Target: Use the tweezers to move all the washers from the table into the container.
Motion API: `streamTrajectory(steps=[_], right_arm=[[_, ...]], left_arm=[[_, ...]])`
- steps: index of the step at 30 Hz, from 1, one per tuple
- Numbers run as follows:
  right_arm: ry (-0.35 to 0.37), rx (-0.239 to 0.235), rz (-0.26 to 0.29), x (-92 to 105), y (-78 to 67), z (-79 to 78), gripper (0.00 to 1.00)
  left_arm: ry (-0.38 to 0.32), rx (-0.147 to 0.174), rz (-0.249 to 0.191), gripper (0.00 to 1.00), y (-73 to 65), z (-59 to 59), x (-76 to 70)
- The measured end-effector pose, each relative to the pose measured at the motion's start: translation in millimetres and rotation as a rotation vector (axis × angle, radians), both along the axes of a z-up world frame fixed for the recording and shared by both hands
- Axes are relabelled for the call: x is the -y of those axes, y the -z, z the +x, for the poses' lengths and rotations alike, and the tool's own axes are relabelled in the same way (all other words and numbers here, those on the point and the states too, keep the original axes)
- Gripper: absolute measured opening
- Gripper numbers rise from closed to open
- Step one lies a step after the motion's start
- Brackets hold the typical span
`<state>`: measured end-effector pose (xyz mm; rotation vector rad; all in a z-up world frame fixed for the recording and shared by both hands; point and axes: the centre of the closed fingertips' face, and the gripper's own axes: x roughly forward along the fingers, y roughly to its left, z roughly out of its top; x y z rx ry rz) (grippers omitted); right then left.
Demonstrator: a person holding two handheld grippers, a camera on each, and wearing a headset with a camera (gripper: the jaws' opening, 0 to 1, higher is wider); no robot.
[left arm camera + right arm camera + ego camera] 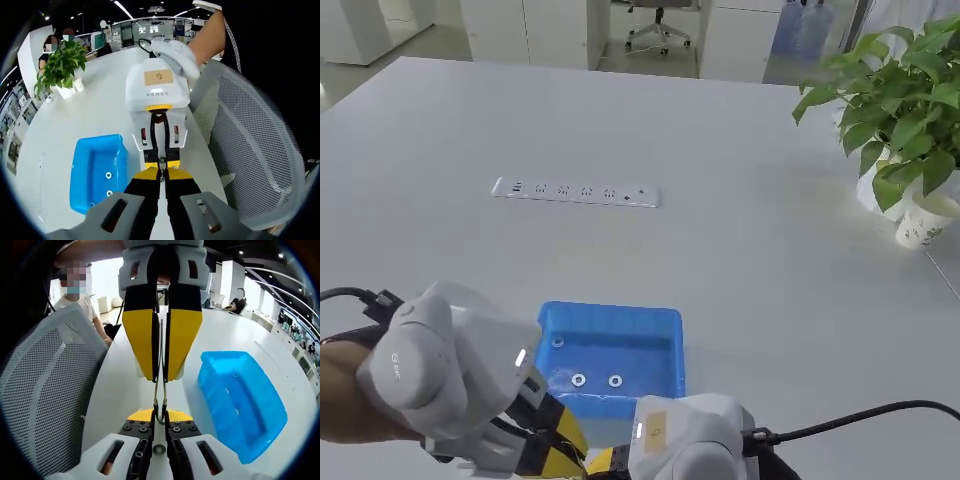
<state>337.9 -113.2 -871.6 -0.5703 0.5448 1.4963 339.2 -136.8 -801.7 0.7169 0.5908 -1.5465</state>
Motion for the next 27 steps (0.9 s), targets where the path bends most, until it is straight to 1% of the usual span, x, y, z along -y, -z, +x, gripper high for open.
streamTrajectory(steps=[9,12,16,21,27], right_arm=[[-0.001,0.009,0.007,-1.0,-6.4,2.0,0.09],[-0.007,0.013,0.008,-1.7,-10.2,2.0,0.09],[-0.018,0.024,0.009,-2.6,-15.9,1.8,0.09],[-0.021,0.035,0.016,-4.3,-22.6,3.8,0.09],[-0.015,0.043,0.031,-5.0,-29.6,7.6,0.09]], left_arm=[[-0.006,0.005,0.001,0.06,-6.0,1.9,-1.4],[-0.007,0.006,0.001,0.06,-10.1,2.0,-2.3],[-0.004,0.008,0.011,0.06,-15.0,2.2,-5.1],[-0.008,0.009,0.002,0.06,-22.5,3.6,-5.0],[-0.006,0.022,0.001,0.06,-29.6,6.3,-4.5]])
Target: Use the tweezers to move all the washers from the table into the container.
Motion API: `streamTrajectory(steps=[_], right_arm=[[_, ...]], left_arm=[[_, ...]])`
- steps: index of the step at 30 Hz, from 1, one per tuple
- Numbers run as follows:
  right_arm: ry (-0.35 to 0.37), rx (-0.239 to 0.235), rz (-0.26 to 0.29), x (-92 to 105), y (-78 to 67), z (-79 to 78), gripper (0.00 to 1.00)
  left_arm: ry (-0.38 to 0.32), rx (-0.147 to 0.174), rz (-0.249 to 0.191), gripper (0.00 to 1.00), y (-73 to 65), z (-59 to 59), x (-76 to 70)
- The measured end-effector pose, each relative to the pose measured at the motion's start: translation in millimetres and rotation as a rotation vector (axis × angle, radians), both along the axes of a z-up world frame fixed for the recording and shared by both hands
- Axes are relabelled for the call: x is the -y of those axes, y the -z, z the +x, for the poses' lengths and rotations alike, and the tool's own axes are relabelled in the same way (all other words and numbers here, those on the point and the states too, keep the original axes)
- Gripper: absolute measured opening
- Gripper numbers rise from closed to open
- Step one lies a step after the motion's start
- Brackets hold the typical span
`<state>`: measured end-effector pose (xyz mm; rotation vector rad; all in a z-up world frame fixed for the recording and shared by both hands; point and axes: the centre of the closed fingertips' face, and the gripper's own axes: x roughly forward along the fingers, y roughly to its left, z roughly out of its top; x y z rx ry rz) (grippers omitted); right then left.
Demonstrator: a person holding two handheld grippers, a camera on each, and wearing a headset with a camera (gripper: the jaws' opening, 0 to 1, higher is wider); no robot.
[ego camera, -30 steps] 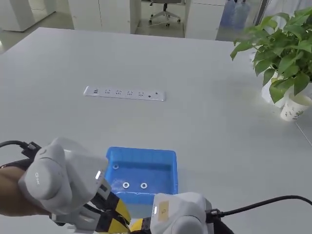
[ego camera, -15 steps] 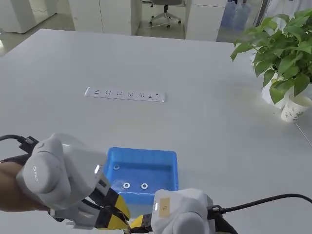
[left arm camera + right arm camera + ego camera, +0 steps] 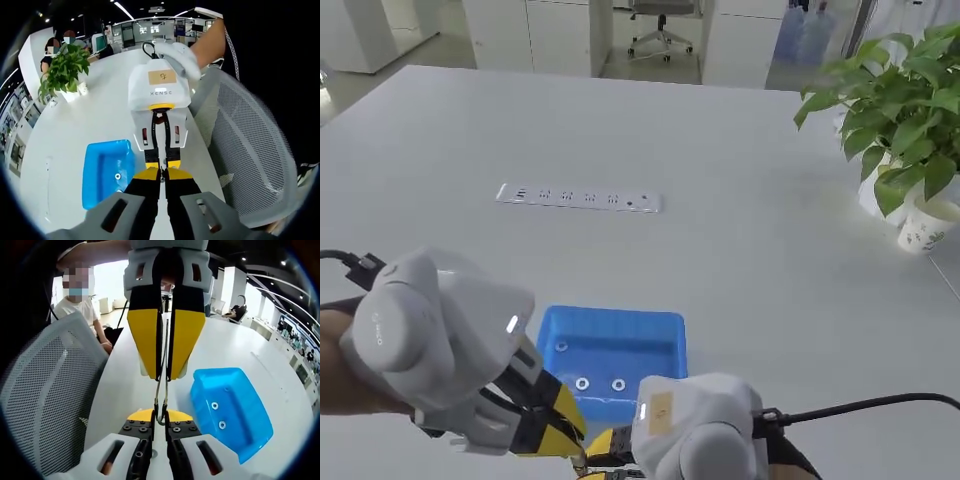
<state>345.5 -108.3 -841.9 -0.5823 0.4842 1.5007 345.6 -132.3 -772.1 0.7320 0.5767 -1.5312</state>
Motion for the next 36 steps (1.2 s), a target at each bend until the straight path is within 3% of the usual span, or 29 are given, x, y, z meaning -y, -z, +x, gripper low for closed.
streamTrajectory(steps=[20,29,36], right_arm=[[0.015,0.054,0.036,-0.9,-34.3,24.2,0.09],[0.008,0.086,0.042,-3.9,-47.5,41.6,0.09],[0.003,0.105,0.037,-4.9,-49.9,54.3,0.09]], left_arm=[[-0.002,0.048,-0.010,0.06,-35.1,19.0,2.7],[-0.017,0.077,-0.018,0.06,-47.7,34.3,-0.9],[-0.022,0.086,-0.026,0.06,-49.9,47.2,-2.0]])
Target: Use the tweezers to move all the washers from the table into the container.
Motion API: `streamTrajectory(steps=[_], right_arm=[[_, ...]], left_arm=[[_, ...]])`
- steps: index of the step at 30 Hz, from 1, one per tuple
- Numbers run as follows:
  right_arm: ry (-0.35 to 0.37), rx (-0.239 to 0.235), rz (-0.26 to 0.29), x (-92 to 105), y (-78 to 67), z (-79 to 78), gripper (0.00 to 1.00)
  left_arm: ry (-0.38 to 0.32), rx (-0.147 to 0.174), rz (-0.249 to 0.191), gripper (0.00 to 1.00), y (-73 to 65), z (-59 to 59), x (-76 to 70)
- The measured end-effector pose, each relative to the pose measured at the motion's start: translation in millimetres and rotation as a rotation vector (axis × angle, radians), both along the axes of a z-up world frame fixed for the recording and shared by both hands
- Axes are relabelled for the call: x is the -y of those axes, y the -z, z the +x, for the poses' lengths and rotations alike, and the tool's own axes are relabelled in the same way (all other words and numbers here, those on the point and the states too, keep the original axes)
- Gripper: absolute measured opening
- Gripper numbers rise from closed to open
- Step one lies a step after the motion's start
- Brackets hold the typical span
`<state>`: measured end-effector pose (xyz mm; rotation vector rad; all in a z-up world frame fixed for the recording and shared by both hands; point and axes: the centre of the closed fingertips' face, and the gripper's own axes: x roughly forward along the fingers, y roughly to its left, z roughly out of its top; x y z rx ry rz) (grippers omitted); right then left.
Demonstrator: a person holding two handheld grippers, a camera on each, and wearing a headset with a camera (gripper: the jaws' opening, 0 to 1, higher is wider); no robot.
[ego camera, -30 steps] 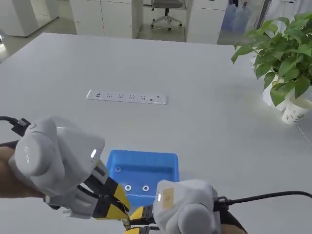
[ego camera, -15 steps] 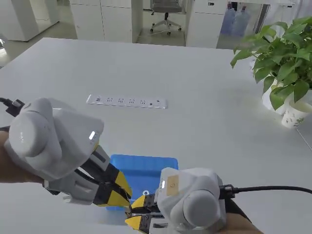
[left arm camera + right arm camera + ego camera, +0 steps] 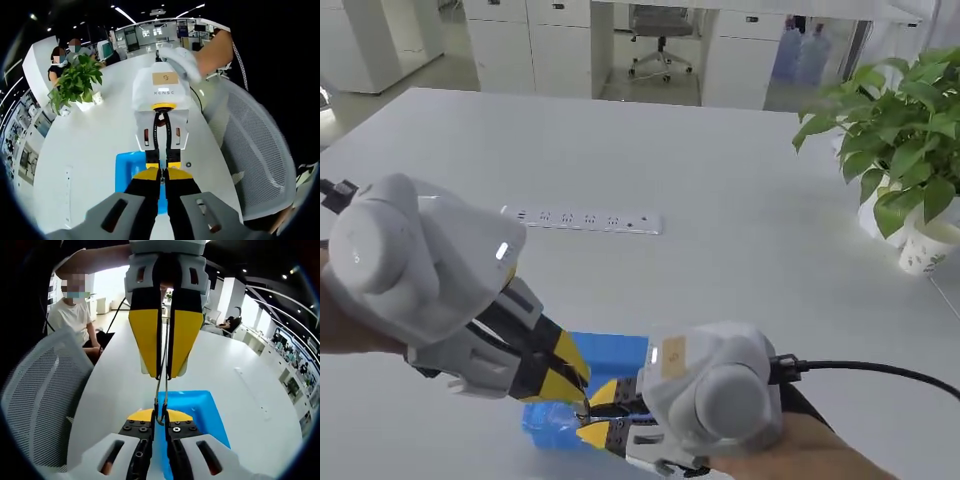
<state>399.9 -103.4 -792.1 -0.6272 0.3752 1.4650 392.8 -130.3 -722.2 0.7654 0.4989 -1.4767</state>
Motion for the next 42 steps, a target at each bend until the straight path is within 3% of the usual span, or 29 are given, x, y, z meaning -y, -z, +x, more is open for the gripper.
streamTrajectory(steps=[17,42], right_arm=[[0.043,-0.013,-0.002,4.2,14.6,34.1,0.09],[0.043,-0.098,-0.064,3.7,64.0,51.6,0.09]], left_arm=[[-0.004,0.005,-0.002,0.06,15.1,35.1,4.6],[-0.001,-0.028,0.062,0.06,63.5,55.9,-0.5]])
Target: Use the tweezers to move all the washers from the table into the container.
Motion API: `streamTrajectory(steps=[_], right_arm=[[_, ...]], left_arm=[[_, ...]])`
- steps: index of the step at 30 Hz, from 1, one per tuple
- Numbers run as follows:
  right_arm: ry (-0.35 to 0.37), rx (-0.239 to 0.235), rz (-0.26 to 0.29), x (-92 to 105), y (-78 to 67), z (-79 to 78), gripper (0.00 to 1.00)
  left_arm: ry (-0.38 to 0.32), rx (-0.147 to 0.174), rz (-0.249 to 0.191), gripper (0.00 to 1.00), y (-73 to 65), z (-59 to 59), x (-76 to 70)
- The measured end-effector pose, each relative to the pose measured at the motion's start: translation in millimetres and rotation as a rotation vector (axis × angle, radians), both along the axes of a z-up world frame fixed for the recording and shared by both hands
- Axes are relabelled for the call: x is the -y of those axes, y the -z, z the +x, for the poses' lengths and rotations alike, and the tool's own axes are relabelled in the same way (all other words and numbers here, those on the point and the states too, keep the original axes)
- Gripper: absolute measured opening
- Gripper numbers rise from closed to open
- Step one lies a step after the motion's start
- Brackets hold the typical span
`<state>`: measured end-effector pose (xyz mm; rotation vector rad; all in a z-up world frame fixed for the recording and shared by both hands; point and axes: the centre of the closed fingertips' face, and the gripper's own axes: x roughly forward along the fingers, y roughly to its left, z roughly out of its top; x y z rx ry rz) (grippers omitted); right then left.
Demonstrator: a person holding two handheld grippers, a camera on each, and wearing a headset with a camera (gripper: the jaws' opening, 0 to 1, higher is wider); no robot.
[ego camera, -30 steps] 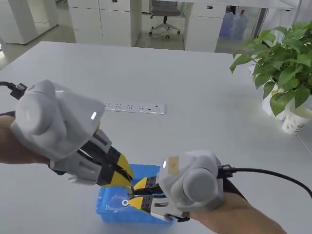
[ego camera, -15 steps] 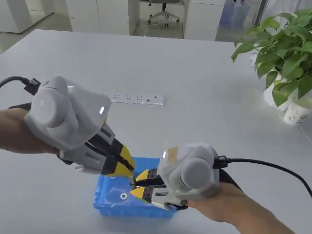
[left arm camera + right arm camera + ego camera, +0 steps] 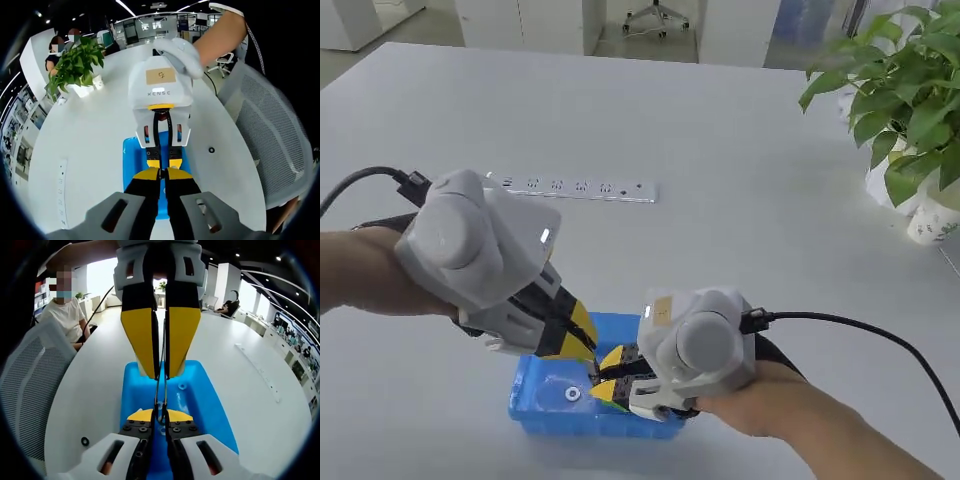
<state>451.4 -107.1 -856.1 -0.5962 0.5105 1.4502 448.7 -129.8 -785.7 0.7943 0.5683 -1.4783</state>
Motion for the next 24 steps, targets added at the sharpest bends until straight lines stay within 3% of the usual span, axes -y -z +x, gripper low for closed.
streamTrajectory(steps=[24], right_arm=[[-0.018,0.003,-0.024,-0.7,6.0,-2.1,0.12]], left_arm=[[0.001,-0.009,-0.003,0.06,2.3,-1.6,-0.1]])
